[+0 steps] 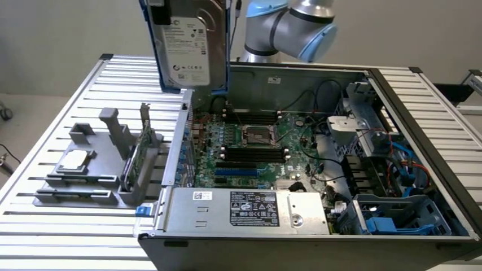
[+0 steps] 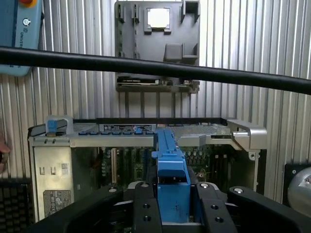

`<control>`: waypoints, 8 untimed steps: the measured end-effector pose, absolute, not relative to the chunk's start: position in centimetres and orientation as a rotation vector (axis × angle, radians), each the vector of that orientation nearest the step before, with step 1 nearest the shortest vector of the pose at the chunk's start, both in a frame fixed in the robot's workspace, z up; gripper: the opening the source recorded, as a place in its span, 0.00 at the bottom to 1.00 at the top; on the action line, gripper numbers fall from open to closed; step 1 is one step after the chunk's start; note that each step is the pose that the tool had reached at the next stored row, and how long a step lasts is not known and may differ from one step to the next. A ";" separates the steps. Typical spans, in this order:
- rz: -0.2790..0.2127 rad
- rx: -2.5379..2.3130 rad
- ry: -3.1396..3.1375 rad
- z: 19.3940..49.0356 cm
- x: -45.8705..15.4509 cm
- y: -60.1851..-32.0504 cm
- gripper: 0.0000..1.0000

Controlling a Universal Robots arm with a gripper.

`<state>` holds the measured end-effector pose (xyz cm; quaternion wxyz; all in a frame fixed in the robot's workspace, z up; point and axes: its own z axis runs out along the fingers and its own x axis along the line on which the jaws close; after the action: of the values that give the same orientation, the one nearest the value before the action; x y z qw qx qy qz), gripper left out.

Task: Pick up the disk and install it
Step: 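Pick up the disk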

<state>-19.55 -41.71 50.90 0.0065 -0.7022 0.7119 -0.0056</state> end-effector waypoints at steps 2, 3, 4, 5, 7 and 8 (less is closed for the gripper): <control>-0.018 -2.196 2.227 50.9 -18.9 -42.2 0.33; -0.018 -2.196 2.227 50.8 -18.6 -42.4 0.33; -0.019 -2.196 2.227 50.8 -18.3 -42.6 0.33; -0.019 -2.196 2.227 50.8 -18.0 -42.9 0.33; -0.020 -2.196 2.226 50.8 -17.3 -43.3 0.33; -0.020 -2.196 2.226 50.8 -17.0 -43.6 0.33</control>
<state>-17.00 -43.57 50.76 0.0073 -0.7022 0.7119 -0.0064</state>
